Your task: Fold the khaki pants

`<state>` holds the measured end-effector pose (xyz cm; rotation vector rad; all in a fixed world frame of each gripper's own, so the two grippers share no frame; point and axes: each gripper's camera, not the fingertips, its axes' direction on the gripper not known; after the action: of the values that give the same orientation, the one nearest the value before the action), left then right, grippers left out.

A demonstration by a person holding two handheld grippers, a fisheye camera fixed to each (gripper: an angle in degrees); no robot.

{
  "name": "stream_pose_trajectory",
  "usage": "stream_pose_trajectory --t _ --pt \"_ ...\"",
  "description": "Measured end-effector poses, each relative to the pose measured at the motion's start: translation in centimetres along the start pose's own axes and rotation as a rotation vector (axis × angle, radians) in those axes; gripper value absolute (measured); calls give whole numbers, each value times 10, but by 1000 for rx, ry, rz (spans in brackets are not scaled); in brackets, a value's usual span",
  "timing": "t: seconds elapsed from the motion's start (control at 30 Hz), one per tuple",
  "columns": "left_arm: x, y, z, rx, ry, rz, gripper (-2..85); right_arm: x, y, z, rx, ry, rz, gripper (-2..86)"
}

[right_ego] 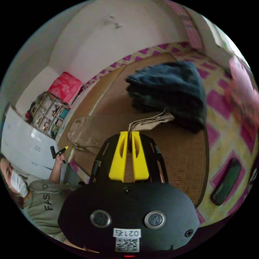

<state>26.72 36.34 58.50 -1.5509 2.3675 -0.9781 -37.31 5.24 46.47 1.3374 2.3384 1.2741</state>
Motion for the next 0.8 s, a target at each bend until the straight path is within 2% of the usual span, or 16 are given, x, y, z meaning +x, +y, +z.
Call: stream_pose_trajectory --t 0.13,0.2,0.37,0.5,0.7,0.8 --pt "1 17 -21 27 37 18 -10 -134 -35 28 -32 -20 -270 9" --pt "2 27 -32 44 65 31 -10 -211 -46 80 -99 -36 -413 8" --pt "8 47 -46 53 70 59 -10 -316 -45 228 -260 3 -571 8" --pt "9 65 -59 55 57 66 -10 -324 -29 350 -452 35 -500 10" --pt "5 78 -76 63 -14 68 -7 -330 -23 331 -293 50 -483 21" --pt "-7 66 -79 124 4 9 2 -326 -12 365 -365 96 -472 47"
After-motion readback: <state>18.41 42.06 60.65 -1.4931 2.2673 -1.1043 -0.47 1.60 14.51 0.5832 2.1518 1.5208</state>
